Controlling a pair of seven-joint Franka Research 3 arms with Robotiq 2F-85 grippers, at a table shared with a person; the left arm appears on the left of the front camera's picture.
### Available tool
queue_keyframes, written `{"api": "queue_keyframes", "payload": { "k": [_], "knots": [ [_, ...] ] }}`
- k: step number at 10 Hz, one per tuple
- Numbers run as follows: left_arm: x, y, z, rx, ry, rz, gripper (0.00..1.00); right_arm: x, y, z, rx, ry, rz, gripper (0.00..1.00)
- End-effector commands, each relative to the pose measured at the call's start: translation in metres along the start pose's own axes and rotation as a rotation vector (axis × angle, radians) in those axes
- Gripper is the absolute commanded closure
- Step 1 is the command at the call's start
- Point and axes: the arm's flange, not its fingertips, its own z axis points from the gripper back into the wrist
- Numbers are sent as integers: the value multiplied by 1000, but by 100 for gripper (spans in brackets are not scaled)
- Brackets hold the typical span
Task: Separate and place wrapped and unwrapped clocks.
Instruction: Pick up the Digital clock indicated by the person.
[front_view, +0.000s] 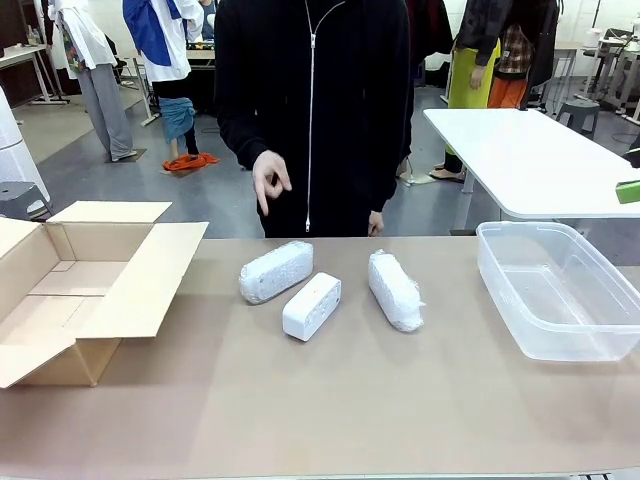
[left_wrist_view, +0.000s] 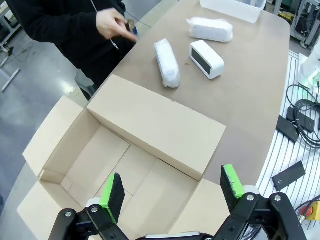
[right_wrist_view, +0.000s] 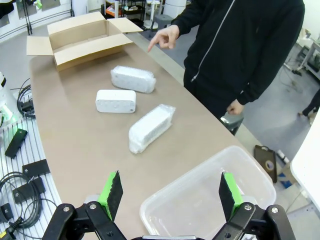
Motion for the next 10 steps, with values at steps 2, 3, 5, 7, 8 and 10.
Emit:
{"api": "queue_keyframes", "payload": {
  "k": [2,3,5,7,8,10],
  "knots": [
    [-1,2,0,-8,-11,-17,0,0,-1,-2,14,-13,4,0],
    [-1,2,0,-8,-11,-17,0,0,-1,-2,14,-13,4,0],
    [-1,2,0,-8,-11,-17,0,0,-1,-2,14,-13,4,0],
    [-1,2,0,-8,-11,-17,0,0,-1,-2,14,-13,4,0],
    [-1,2,0,-8,-11,-17,0,0,-1,-2,14,-13,4,0],
    [-1,2,0,-8,-11,-17,0,0,-1,-2,14,-13,4,0]
  ]
}}
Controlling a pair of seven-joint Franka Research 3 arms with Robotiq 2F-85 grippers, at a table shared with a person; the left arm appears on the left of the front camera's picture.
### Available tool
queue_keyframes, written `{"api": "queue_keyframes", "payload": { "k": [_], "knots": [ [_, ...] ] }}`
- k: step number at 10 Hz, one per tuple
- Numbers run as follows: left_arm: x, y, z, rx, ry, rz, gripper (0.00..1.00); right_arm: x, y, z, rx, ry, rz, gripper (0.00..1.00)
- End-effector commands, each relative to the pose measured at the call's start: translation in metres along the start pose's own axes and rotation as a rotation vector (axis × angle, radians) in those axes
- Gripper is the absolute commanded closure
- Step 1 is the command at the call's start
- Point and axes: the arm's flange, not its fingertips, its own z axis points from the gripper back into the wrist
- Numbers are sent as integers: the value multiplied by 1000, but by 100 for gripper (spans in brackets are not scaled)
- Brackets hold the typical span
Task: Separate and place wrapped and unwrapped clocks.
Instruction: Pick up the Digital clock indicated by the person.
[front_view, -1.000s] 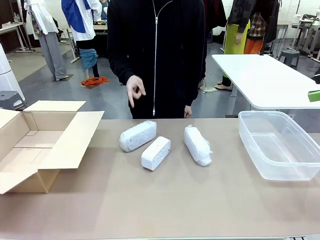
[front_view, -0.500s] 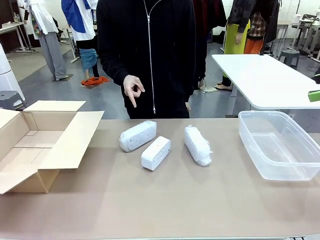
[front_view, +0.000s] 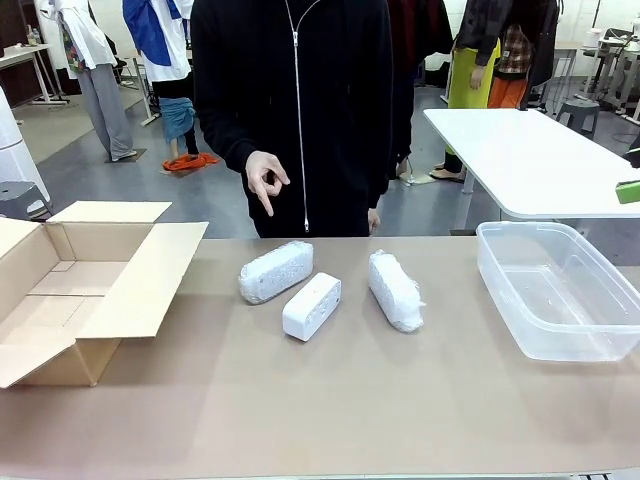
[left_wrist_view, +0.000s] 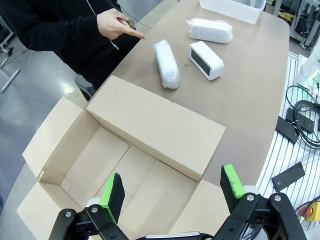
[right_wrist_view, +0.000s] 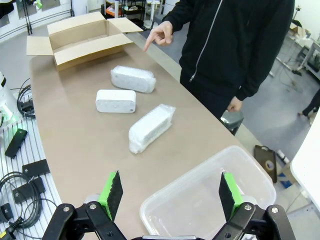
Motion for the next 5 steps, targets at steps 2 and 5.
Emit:
{"api": "queue_keyframes", "payload": {
  "k": [2,5],
  "knots": [
    [-2,2,0,-7,-8,-18,0,0,-1,-2,14,-13,4,0],
    [9,-3,-9,1,38,28,0,0,-1,-2,14,-13,4,0]
  ]
}}
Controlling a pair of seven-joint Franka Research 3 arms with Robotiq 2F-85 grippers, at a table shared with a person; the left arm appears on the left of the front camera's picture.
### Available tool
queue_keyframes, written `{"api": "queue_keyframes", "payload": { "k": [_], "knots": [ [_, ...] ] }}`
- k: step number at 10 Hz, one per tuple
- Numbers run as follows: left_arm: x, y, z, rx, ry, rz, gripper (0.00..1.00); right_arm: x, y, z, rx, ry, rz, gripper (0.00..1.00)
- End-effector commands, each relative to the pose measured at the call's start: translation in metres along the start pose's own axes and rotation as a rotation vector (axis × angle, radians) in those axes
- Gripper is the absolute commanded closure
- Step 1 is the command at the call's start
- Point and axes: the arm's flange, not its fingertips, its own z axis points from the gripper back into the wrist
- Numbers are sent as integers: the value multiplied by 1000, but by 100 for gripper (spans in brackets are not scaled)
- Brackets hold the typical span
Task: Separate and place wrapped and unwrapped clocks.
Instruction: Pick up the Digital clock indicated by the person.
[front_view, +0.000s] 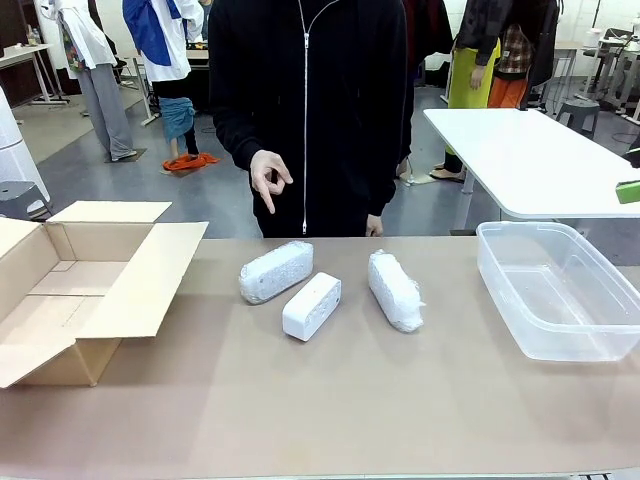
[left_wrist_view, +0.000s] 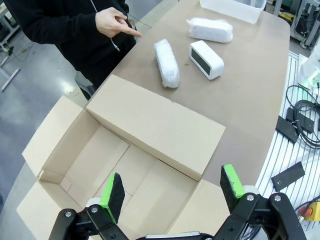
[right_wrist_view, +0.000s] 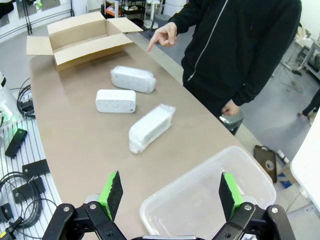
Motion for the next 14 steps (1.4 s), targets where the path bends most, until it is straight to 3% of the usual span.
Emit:
{"api": "queue_keyframes", "payload": {
  "k": [1,5,11,14],
  "knots": [
    [17,-5,-19,13,47,61,0,0,-1,-2,15,-13,4,0],
    [64,-11,-49,33,162,85,0,0,-1,-2,15,-13,4,0],
    [153,-23,-96,76,433,-48,0,0,-1,-2,15,-13,4,0],
    [188,-24,-131,81,481,-121,0,0,-1,-2,15,-13,4,0]
  ]
}}
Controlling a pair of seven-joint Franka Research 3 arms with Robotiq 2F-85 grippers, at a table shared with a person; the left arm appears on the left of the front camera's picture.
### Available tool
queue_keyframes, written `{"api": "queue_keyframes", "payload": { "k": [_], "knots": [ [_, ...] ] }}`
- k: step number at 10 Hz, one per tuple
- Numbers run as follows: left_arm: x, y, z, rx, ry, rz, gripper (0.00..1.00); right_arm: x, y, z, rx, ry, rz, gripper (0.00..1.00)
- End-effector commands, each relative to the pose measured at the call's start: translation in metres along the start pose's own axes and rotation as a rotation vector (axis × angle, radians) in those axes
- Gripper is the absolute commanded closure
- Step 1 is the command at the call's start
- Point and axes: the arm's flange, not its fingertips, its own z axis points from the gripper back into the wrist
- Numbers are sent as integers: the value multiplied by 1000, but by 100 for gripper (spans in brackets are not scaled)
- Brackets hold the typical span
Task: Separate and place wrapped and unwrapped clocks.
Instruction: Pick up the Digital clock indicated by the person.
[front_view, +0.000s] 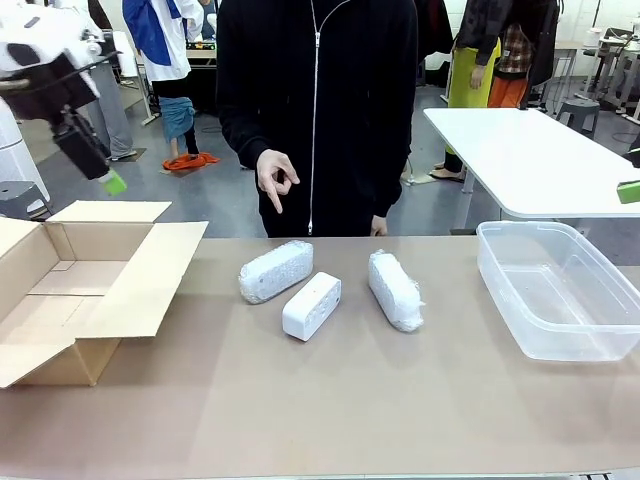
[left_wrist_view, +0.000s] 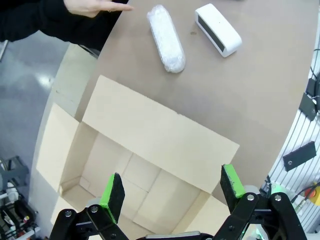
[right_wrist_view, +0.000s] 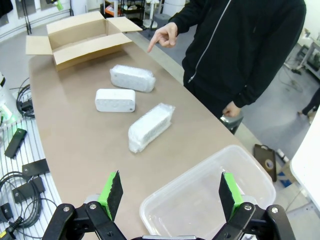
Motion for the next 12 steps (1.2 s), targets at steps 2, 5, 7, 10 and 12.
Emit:
{"api": "queue_keyframes", "payload": {
  "k": [2,5,7,10,12],
  "knots": [
    [36,17,-19,10,48,-19,0,0,-1,-3,18,-17,6,0],
    [59,34,-60,1,13,28,0,0,-1,-3,18,-17,6,0],
    [66,36,-87,-13,1,46,0,0,-1,-3,18,-17,6,0],
    [82,36,-143,-47,22,37,0,0,-1,-3,18,-17,6,0],
    [88,42,-175,-79,34,27,0,0,-1,-3,18,-17,6,0]
  ]
}}
